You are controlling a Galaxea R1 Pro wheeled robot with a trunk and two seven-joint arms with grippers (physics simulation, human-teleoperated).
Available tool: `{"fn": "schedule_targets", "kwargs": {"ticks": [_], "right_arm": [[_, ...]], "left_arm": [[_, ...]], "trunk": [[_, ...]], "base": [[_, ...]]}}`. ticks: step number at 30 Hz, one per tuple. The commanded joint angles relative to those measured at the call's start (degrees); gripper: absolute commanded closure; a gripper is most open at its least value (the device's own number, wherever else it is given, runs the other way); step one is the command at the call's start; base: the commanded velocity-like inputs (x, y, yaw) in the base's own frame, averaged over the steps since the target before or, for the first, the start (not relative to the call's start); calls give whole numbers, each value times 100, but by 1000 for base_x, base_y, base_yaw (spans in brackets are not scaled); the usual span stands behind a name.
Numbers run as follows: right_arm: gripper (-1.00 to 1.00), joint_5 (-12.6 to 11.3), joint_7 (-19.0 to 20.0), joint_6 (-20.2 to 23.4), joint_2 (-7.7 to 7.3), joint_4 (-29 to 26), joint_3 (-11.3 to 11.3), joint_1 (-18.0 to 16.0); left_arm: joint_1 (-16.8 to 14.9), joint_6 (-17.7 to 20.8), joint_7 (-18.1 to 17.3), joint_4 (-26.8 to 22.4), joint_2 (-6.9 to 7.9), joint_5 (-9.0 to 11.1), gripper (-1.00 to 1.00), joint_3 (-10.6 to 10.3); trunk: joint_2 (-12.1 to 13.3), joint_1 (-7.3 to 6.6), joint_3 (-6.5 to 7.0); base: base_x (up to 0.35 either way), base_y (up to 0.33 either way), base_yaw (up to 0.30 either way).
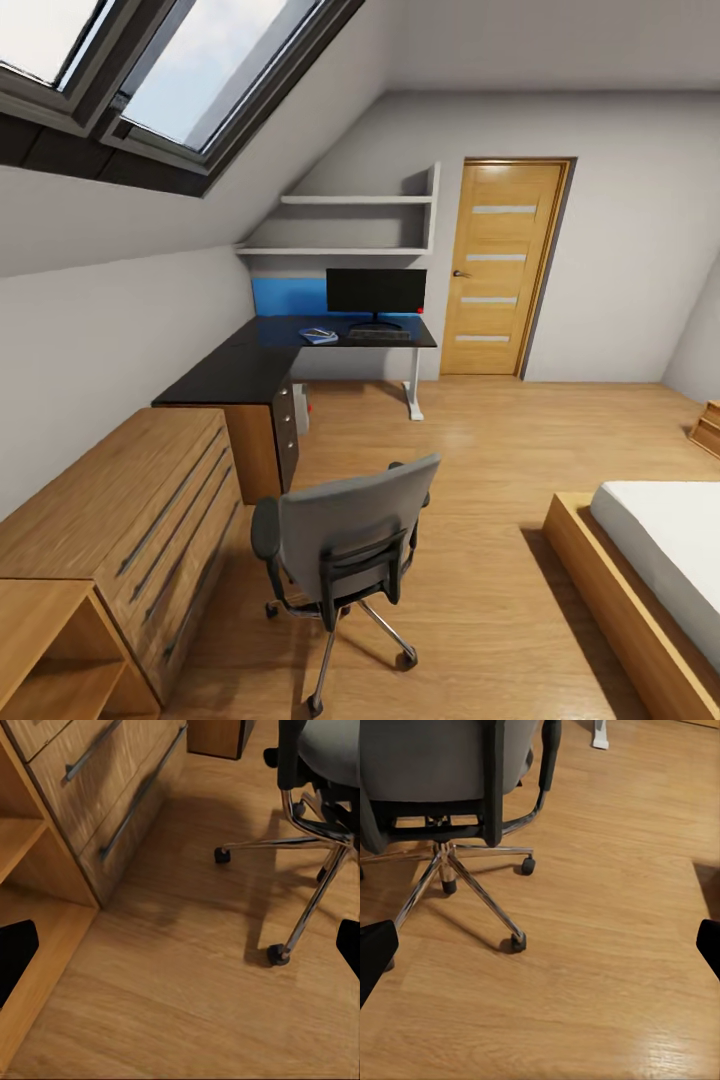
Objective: In the bedroom, organize the workspace by keeping the computer under the desk, ensuring the monitor is on the desk, placing the keyboard on the desk next to the monitor, placing the mouse on the desk next to the keyboard, moving the folder from the swivel chair onto the desk next to the mouse, stacking the notebook on top of the folder with the pen on top of the notebook, and positioning the swivel chair next to the desk.
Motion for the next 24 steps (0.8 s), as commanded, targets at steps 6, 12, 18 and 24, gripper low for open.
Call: {"fn": "schedule_targets", "kwargs": {"ticks": [6, 12, 18, 24], "right_arm": [[-100, -58, 0, -23, 3, 11, 51, -6], [-100, -58, 2, -23, 1, 10, 54, -6], [-100, -58, 7, -23, -8, 4, 43, -6], [-100, -60, 3, -20, -6, 2, 41, -6]], "left_arm": [[-5, 384, 43, 0, 8, 6, -100, -48], [-5, 672, 49, -23, -1, -1, -100, -48], [-5, 1276, 45, -155, -7, -5, -100, -48], [-5, 1576, 61, -203, 22, 4, -100, -42]], "trunk": [[-249, 134, -117], [-489, 265, -225], [-730, 397, -332], [-971, 529, -440]], "base": [[0, 0, 0], [0, 0, 0], [0, 0, 0], [0, 0, 0]]}}
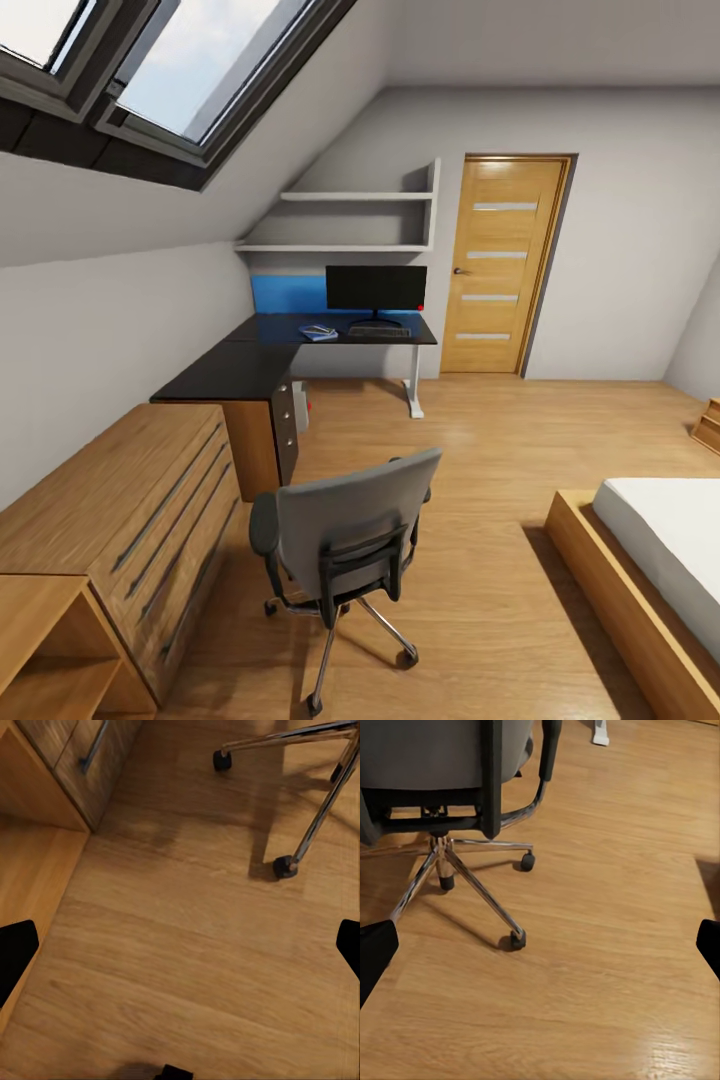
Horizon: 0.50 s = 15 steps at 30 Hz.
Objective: In the bedroom, organize the workspace by keeping the computer under the desk, ensuring the monitor is on the desk, placing the keyboard on the desk next to the monitor, placing the mouse on the desk next to the keyboard, moving the folder from the swivel chair onto the desk next to the mouse, stacking the notebook on top of the folder with the pen on top of the notebook, and positioning the swivel chair next to the desk.
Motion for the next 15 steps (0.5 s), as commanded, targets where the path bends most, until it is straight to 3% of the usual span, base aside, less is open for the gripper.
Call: {"fn": "schedule_targets", "kwargs": {"ticks": [1, 6, 11, 15], "right_arm": [[-100, -57, 0, -22, 3, 10, 51, -6], [-100, -59, 1, -24, -4, 10, 51, -6], [-100, -57, 0, -24, -4, 10, 51, -6], [-100, -56, 5, -24, -12, 10, 44, -6]], "left_arm": [[-5, 12, 50, -3, 4, 14, -100, -49], [-5, 21, 56, -17, 20, 29, -100, -41], [-5, -69, 46, -26, 45, 282, -100, 7], [-5, -88, 34, -32, 49, 377, -100, 21]], "trunk": [[-47, 23, -26], [-247, 133, -116], [-448, 243, -205], [-608, 331, -269]], "base": [[0, 0, 0], [0, 0, 0], [0, 0, -17], [0, 0, -167]]}}
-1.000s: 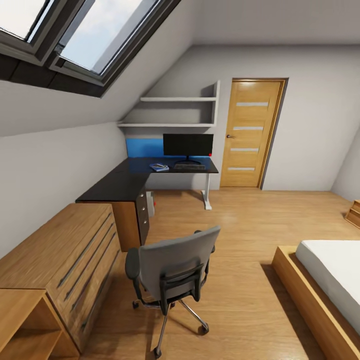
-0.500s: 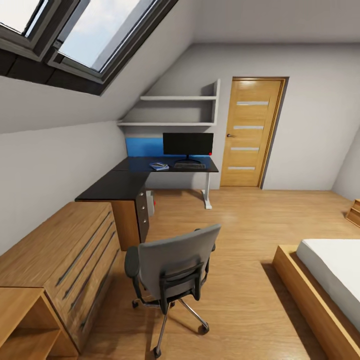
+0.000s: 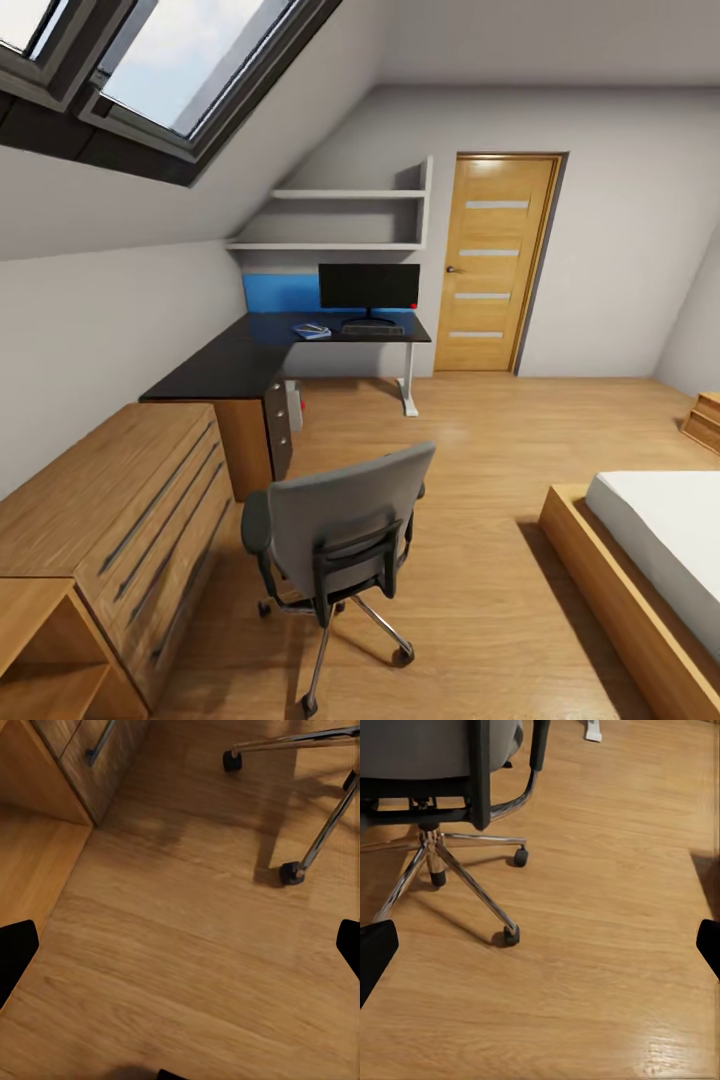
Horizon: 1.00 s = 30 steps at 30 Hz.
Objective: In the bedroom, organize the workspace by keeping the computer under the desk, ensuring the monitor is on the desk, placing the keyboard on the desk next to the monitor, placing the mouse on the desk next to the keyboard, moving the folder from the swivel chair onto the desk next to the mouse, stacking the notebook on top of the folder with the pen on top of the notebook, and positioning the swivel chair next to the desk.
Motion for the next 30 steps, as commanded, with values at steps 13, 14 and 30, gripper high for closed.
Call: {"fn": "schedule_targets", "kwargs": {"ticks": [13, 14, 30], "right_arm": [[-100, -58, 20, -21, 13, 8, 64, -6], [-100, -58, 23, -21, 11, 4, 65, -4], [-100, -993, -10, 2378, -170, -1541, -124, -956]], "left_arm": [[-3, -11, 24, -1, 7, 46, -100, -39], [-3, -10, 23, -2, 6, 47, -100, -38], [-902, 2192, 81, -457, 38, 219, -100, -3]], "trunk": [[-527, 287, -229], [-568, 309, -247], [-1209, 660, -534]], "base": [[0, 0, -112], [0, 0, 0], [0, 0, 0]]}}
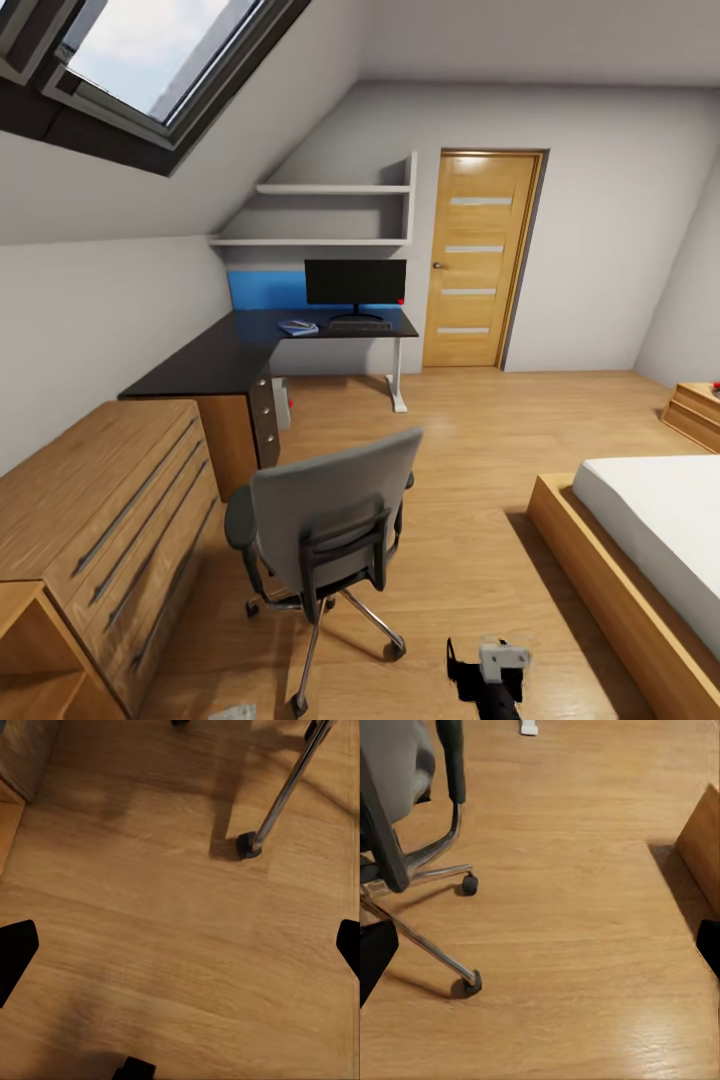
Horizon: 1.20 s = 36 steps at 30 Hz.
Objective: In the bedroom, organize the workspace by keeping the computer under the desk, ensuring the monitor is on the desk, placing the keyboard on the desk next to the monitor, placing the mouse on the desk next to the keyboard, moving the folder from the swivel chair onto the desk next to the mouse, stacking the notebook on top of the folder with the pen on top of the notebook, and positioning the swivel chair next to the desk.
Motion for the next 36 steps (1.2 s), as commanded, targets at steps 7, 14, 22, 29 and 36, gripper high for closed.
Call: {"fn": "schedule_targets", "kwargs": {"ticks": [7, 14, 22, 29, 36], "right_arm": [[-100, -1503, 16, 124, -13, 118, -95, -394], [-100, -1829, 58, -45, 57, 597, -59, -437], [-100, -1596, 446, -193, 135, 895, -50, -442], [-100, -1223, 501, -211, 159, 905, -43, -442], [-100, -1112, 494, -212, 156, 905, -54, -442]], "left_arm": [[-579, 900, -5, -10, 48, 506, -100, 131], [-658, 674, -44, 259, 76, 709, -100, 217], [-669, -400, -35, 808, 48, 743, -100, 211], [-669, -445, -16, 843, -15, 738, -100, 207], [-669, -433, -13, 845, -23, 738, -100, 206]], "trunk": [[-287, 154, -135], [-567, 308, -261], [-888, 484, -404], [-1169, 637, -530], [-1450, 791, -656]], "base": [[0, 0, 0], [0, 0, 0], [0, 0, 0], [0, 0, 0], [0, 0, 0]]}}
